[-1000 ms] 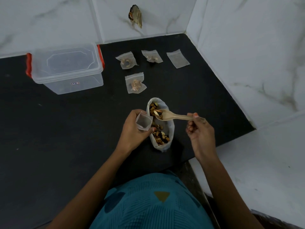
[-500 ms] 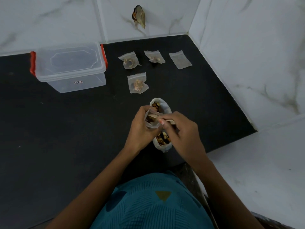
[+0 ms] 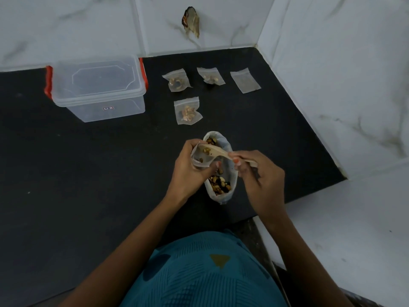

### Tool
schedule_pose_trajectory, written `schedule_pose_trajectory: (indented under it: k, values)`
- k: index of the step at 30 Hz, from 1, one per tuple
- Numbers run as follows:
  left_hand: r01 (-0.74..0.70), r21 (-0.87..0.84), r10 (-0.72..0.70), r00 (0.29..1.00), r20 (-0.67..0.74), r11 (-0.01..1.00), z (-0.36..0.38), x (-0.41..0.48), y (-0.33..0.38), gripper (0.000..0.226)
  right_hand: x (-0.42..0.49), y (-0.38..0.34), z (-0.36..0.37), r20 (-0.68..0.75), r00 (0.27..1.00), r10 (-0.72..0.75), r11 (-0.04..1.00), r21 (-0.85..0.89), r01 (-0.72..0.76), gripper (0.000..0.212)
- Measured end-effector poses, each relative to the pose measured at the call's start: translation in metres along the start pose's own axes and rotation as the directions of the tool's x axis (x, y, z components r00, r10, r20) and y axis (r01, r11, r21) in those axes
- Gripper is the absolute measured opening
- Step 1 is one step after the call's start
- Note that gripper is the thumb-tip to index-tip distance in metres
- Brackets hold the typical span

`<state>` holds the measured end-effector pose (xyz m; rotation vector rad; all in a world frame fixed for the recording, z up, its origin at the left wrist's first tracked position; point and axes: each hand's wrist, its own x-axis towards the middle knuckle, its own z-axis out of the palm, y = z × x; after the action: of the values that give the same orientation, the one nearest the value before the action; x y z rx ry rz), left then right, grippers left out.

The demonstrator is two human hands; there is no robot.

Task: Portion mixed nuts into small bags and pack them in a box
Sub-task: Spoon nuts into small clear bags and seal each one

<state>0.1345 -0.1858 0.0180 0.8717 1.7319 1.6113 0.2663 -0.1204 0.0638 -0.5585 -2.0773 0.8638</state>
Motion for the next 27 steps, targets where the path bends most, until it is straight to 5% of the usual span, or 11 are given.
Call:
schedule_pose_trajectory:
  k: [4, 9, 11, 23, 27]
  values:
    - [0.003, 0.001, -0.003, 1.000, -0.013, 1.000, 0.001, 0.001, 0.000, 0.045, 0.000, 0.002, -0.003, -0.041, 0.999, 0.036, 0.999, 0.027, -0.034, 0.022]
    - [0.003, -0.070, -0.006, 0.999, -0.050, 0.998, -0.001, 0.005, 0.001, 0.042, -0.020, 0.006, 0.001, 0.178, 0.921, -0.345, 0.899, -0.220, 0.379, 0.023]
    - [0.003, -0.071, -0.007, 0.998, -0.059, 0.997, -0.002, 0.006, 0.001, 0.041, -0.027, 0.008, 0.003, 0.224, 0.891, -0.394, 0.843, -0.299, 0.447, 0.023]
    - [0.017, -0.095, -0.024, 0.997, -0.068, 0.995, -0.003, 0.006, 0.006, 0.036, -0.038, 0.015, 0.009, 0.181, 0.893, -0.412, 0.833, -0.323, 0.449, 0.022]
    - [0.035, -0.079, -0.039, 0.998, -0.053, 0.996, -0.004, 0.005, 0.005, 0.039, -0.037, 0.011, 0.007, 0.144, 0.942, -0.305, 0.915, -0.231, 0.331, 0.026]
